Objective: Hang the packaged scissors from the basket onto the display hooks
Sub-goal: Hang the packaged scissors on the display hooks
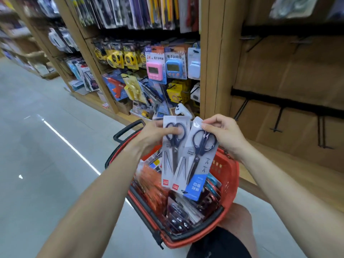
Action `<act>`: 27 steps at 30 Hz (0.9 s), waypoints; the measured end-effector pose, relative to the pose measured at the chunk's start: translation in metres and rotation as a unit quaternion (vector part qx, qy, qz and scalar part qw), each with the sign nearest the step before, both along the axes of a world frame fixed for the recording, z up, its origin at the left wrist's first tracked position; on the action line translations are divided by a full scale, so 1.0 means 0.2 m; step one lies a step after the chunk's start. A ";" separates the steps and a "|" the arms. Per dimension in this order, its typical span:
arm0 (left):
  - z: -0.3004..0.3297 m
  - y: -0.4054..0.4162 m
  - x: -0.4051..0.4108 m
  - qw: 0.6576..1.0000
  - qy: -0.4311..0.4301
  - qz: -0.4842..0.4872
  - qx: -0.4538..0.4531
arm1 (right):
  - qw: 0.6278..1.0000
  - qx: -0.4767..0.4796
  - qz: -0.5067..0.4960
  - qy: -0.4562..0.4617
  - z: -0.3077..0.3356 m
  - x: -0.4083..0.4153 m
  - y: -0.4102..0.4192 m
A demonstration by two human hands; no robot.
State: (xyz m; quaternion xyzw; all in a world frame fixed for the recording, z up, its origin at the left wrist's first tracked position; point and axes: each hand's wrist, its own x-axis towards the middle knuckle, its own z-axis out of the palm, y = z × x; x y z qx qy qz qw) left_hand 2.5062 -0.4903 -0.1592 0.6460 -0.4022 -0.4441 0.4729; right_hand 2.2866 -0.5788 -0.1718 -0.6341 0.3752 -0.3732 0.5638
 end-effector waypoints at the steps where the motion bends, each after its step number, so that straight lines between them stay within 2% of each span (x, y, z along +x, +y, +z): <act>1: -0.04 -0.02 -0.04 0.998 0.058 0.018 0.008 | 0.999 0.031 -0.020 -0.012 -0.01 -0.01 -0.03; 3: -0.11 -0.07 -0.13 0.990 0.138 0.030 0.017 | 0.994 0.091 -0.061 -0.029 -0.03 -0.02 -0.07; 6: -0.19 -0.12 -0.24 0.979 0.203 0.025 0.016 | 0.982 0.151 -0.104 -0.052 -0.09 -0.02 -0.11; 10: -0.25 -0.11 -0.30 0.982 0.186 0.038 0.006 | 0.972 0.194 -0.120 -0.064 -0.13 -0.02 -0.11; 16: -0.26 -0.10 -0.34 0.990 0.128 0.053 -0.023 | 0.963 0.199 -0.163 -0.084 -0.15 0.03 -0.11; 20: -0.27 -0.14 -0.38 0.987 0.143 0.057 -0.045 | 0.956 0.210 -0.178 -0.102 -0.15 0.12 -0.09; 23: -0.29 -0.14 -0.39 0.976 0.196 0.093 -0.010 | 0.961 0.195 -0.179 -0.083 -0.15 0.15 -0.09; 25: -0.30 -0.14 -0.38 0.970 0.233 0.075 0.015 | 0.964 0.190 -0.172 -0.068 -0.16 0.15 -0.09; 27: -0.31 -0.12 -0.36 0.975 0.218 0.043 -0.002 | 0.964 0.205 -0.162 -0.051 -0.16 0.15 -0.10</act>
